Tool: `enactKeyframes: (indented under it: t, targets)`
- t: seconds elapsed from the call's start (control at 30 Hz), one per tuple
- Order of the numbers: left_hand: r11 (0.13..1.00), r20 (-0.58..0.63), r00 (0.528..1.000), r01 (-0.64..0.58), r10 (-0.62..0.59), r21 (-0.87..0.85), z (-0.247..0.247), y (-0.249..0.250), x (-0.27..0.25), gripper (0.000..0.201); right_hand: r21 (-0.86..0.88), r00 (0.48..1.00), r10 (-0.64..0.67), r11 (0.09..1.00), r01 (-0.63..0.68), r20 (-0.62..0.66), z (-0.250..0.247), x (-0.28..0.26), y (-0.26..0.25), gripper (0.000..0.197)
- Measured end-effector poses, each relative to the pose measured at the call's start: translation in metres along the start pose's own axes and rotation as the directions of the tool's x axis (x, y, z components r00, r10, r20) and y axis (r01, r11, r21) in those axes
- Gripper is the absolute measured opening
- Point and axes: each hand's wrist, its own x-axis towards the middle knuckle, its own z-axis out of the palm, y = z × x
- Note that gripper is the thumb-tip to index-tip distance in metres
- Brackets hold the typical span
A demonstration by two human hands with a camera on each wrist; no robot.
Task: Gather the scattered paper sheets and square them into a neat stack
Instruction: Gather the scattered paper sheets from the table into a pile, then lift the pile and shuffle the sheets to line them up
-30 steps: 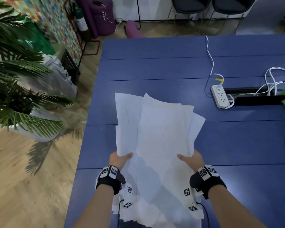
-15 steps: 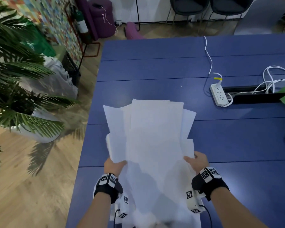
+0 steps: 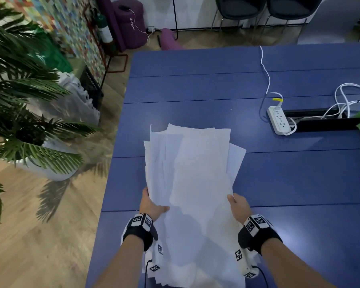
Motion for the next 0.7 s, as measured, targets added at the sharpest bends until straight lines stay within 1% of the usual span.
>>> enactKeyframes:
  t: [0.03,0.07,0.1,0.13,0.17,0.2,0.23,0.3,0.37,0.4,0.43,0.47,0.5,0.53,0.57,0.6,0.63,0.67,0.7]
  targets:
    - [1.000,0.039,0.999,-0.012,0.012,-0.001,0.001,-0.001,0.003,0.089,-0.008,1.000,0.001,1.000,-0.001,-0.013,-0.002,0.003,-0.003,0.035]
    - [1.000,0.070,0.997,-0.010,0.010,-0.007,0.002,-0.001,0.004,0.085,-0.015,0.999,0.008,1.000,-0.008,-0.037,-0.005,0.003,-0.008,0.034]
    - [1.000,0.090,0.996,0.001,0.000,-0.016,0.004,-0.003,0.005,0.078,-0.042,0.997,0.004,0.999,-0.007,-0.077,-0.007,0.004,-0.011,0.030]
    - [0.999,0.101,0.995,0.023,-0.021,-0.024,0.006,-0.003,0.004,0.071,-0.056,0.991,0.018,0.998,-0.025,-0.129,-0.009,0.004,-0.016,0.032]
    - [0.999,0.110,0.994,0.033,-0.030,-0.032,0.009,-0.004,0.003,0.064,-0.031,0.984,0.053,0.998,-0.059,-0.173,-0.010,0.003,-0.020,0.049]
    - [0.999,0.121,0.992,0.039,-0.035,-0.034,0.011,-0.005,0.001,0.056,0.032,0.976,0.092,0.996,-0.088,-0.200,-0.009,0.002,-0.023,0.070]
    - [0.999,0.137,0.990,0.026,-0.021,-0.035,0.012,-0.004,-0.001,0.049,0.084,0.972,0.113,0.992,-0.097,-0.207,-0.009,0.003,-0.024,0.084]
    - [0.999,0.161,0.987,-0.005,0.012,-0.039,0.012,-0.001,-0.005,0.042,0.161,0.969,0.146,0.980,-0.115,-0.201,-0.008,0.003,-0.025,0.099]
    - [0.997,0.164,0.986,-0.015,0.028,-0.078,0.008,0.001,-0.007,0.041,0.238,0.967,0.167,0.964,-0.119,-0.194,-0.012,0.005,-0.019,0.106]
    - [0.994,0.158,0.987,-0.005,0.023,-0.112,0.005,0.003,-0.009,0.042,0.276,0.970,0.172,0.954,-0.120,-0.172,-0.016,0.005,-0.017,0.107]
    - [0.988,0.152,0.988,0.005,0.018,-0.153,0.002,0.005,-0.011,0.043,0.311,0.978,0.172,0.942,-0.129,-0.115,-0.021,0.005,-0.014,0.108]
    - [0.981,0.147,0.989,0.020,0.009,-0.191,-0.002,0.008,-0.014,0.043,0.347,0.988,0.152,0.928,-0.137,-0.015,-0.026,0.004,-0.012,0.109]
    - [0.976,0.143,0.990,0.022,0.010,-0.218,-0.006,0.011,-0.017,0.042,0.378,0.987,0.117,0.914,-0.149,0.107,-0.032,0.002,-0.010,0.109]
    - [0.971,0.140,0.990,0.015,0.019,-0.237,-0.009,0.016,-0.020,0.041,0.402,0.973,0.074,0.902,-0.158,0.216,-0.038,-0.003,-0.011,0.104]
    - [0.969,0.141,0.989,-0.005,0.041,-0.248,-0.012,0.022,-0.023,0.041,0.428,0.956,0.023,0.891,-0.152,0.292,-0.043,-0.007,-0.013,0.095]
    - [0.966,0.145,0.987,-0.028,0.068,-0.258,-0.015,0.030,-0.028,0.041,0.463,0.943,-0.032,0.876,-0.132,0.330,-0.049,-0.012,-0.018,0.083]
    - [0.962,0.148,0.984,-0.061,0.103,-0.267,-0.018,0.040,-0.032,0.040,0.503,0.940,-0.086,0.859,-0.098,0.330,-0.053,-0.017,-0.023,0.071]
    - [0.955,0.148,0.978,-0.098,0.144,-0.280,-0.021,0.050,-0.037,0.040,0.547,0.937,-0.145,0.835,-0.057,0.319,-0.058,-0.023,-0.031,0.065]
    - [0.946,0.143,0.970,-0.147,0.195,-0.288,-0.024,0.061,-0.043,0.039,0.602,0.939,-0.200,0.798,-0.010,0.280,-0.062,-0.026,-0.038,0.066]
